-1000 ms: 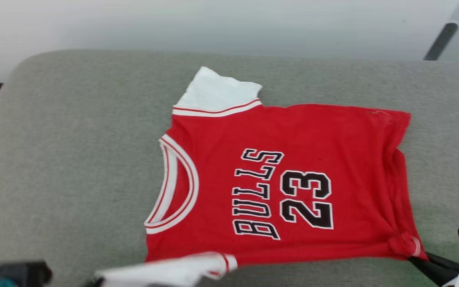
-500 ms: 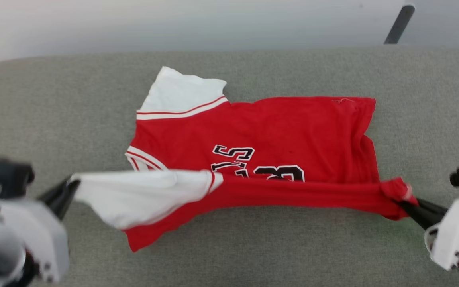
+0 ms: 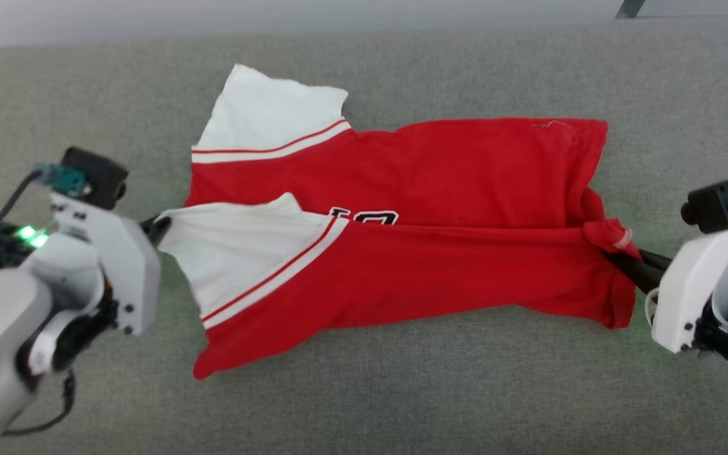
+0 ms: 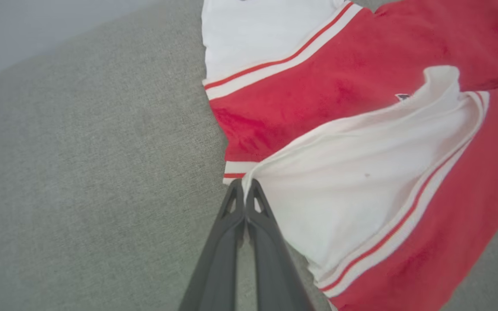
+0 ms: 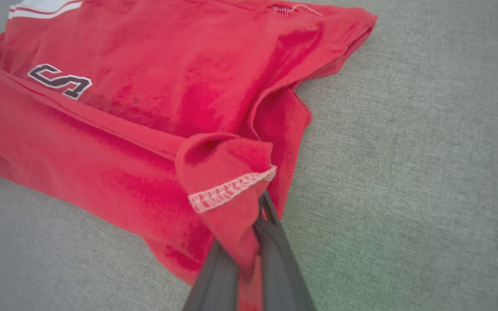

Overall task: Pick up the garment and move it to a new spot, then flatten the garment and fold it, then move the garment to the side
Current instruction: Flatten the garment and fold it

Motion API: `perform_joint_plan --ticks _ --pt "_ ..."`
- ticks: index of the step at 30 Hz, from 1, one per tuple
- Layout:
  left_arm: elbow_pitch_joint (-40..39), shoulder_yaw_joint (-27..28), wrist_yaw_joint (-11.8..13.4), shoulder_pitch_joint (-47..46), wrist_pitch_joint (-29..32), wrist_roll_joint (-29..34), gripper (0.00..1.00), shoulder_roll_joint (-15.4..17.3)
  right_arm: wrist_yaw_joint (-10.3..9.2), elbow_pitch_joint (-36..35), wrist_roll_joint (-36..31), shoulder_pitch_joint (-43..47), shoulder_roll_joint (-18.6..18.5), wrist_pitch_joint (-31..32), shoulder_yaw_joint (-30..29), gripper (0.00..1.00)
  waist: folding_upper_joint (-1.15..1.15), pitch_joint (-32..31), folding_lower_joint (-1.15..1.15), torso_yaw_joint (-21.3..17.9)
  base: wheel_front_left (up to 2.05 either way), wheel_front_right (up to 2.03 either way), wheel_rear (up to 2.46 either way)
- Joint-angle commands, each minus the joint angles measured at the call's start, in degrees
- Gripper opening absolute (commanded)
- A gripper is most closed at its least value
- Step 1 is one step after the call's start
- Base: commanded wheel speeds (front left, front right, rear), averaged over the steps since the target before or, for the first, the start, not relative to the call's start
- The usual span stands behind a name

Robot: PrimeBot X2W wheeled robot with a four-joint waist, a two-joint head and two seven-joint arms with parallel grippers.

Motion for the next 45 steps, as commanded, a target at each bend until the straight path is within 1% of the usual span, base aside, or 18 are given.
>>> perform_joint_plan --ticks 1,4,7,10,11,15,16,17,18,19,20,21,22,24,28,34,39,45 --pt "3.4 -0.4 -1.5 -1.6 0.7 -0.3 0.0 -2.2 -0.09 0.8 -0.2 -1.4 0.6 0.9 0.3 0.0 0.0 1.6 0.0 0.3 0.0 0.0 0.0" --pt "7.8 -1.2 -3.2 -2.6 2.0 -0.9 0.0 -4.9 -0.09 1.7 -0.3 -2.7 1.3 2.1 1.2 0.0 0.0 2.2 0.0 0.4 0.0 0.0 0.0" --pt "11.1 -1.9 -4.4 -3.0 3.1 -1.6 0.0 -6.6 -0.09 2.5 0.0 -3.5 1.6 3.1 2.0 0.0 0.0 2.4 0.0 0.4 0.0 0.0 0.0" --pt "13.8 -2.2 -5.3 -2.6 3.2 -2.5 0.0 -8.3 -0.09 3.8 -0.2 -3.9 1.8 3.6 2.2 0.0 0.0 2.1 0.0 0.6 0.0 0.0 0.0" --pt "13.8 -2.2 -5.3 -2.6 3.2 -2.5 0.0 -8.3 -0.09 3.8 -0.2 -3.9 1.8 3.6 2.2 0.0 0.0 2.1 0.0 0.6 0.0 0.0 0.0" --pt "17.3 -1.9 -6.1 -1.8 2.5 -3.6 0.0 -10.0 -0.09 5.8 -0.6 -4.3 2.4 3.9 2.4 0.0 0.0 1.0 0.0 0.8 0.0 0.0 0.0" --pt "17.9 -1.9 -6.4 -1.6 2.3 -4.0 0.07 -10.4 -0.09 6.3 -0.6 -4.3 2.6 4.0 2.5 0.0 0.0 0.7 0.0 0.9 0.0 0.0 0.0" --pt "18.6 -1.7 -6.2 -1.4 2.2 -4.4 0.36 -10.8 -0.09 6.6 -0.8 -4.4 2.8 3.9 2.7 0.15 0.0 0.2 0.0 1.0 0.0 0.0 0.0" --pt "19.1 -1.7 -6.2 -1.1 2.1 -4.6 0.4 -10.9 -0.09 7.0 -1.0 -4.5 3.0 3.8 2.7 0.38 0.0 -0.2 0.0 1.0 0.0 0.0 0.0" --pt "19.4 -1.7 -6.3 -1.1 2.1 -4.8 0.49 -11.0 -0.09 7.3 -1.2 -4.5 3.2 3.5 2.8 0.47 0.0 -0.7 0.0 1.0 0.0 0.0 0.0" --pt "19.6 -1.5 -6.5 -1.0 1.6 -5.1 0.94 -11.3 -0.09 7.5 -1.3 -4.5 3.3 3.3 2.9 0.57 0.0 -1.2 0.0 1.1 0.0 0.0 0.0" --pt "20.0 -1.2 -6.5 -0.8 1.5 -5.5 1.0 -11.5 -0.09 8.0 -1.6 -4.4 3.4 3.0 3.1 0.82 0.0 -1.8 0.0 1.2 0.0 0.0 0.0" --pt "20.1 -1.2 -6.6 -0.4 1.2 -5.8 1.0 -11.7 -0.09 8.2 -1.7 -4.3 3.6 2.9 3.2 1.0 0.0 -2.3 0.0 1.2 0.0 0.0 0.0" --pt "20.2 -1.0 -6.9 0.1 0.5 -5.8 1.0 -11.5 -0.09 8.6 -1.3 -3.9 3.9 2.7 3.5 1.0 0.0 -3.4 0.0 1.2 0.0 0.0 0.0" --pt "19.3 -0.5 -6.6 1.2 -0.9 -6.2 1.0 -10.9 -0.09 8.9 -1.3 -3.0 4.2 1.5 3.5 1.0 0.0 -5.6 0.0 1.4 0.0 0.0 0.0" --pt "15.2 0.9 -5.0 4.7 -5.0 -7.0 1.0 -9.2 -0.08 7.6 -2.5 -1.1 3.5 -2.3 3.5 1.0 0.0 -9.0 0.0 1.4 0.0 0.0 0.0" --pt "9.8 2.7 -2.0 9.0 -8.8 -8.4 1.0 -7.0 -0.08 5.2 -4.6 2.1 2.6 -8.5 2.1 1.0 0.0 -11.9 0.0 1.3 0.0 0.0 0.0" --pt "2.5 4.8 2.0 14.7 -12.4 -10.5 1.0 -3.5 -0.08 1.9 -9.1 7.0 2.2 -17.1 -0.6 1.0 0.0 -15.4 0.0 0.7 0.0 0.0 0.0"
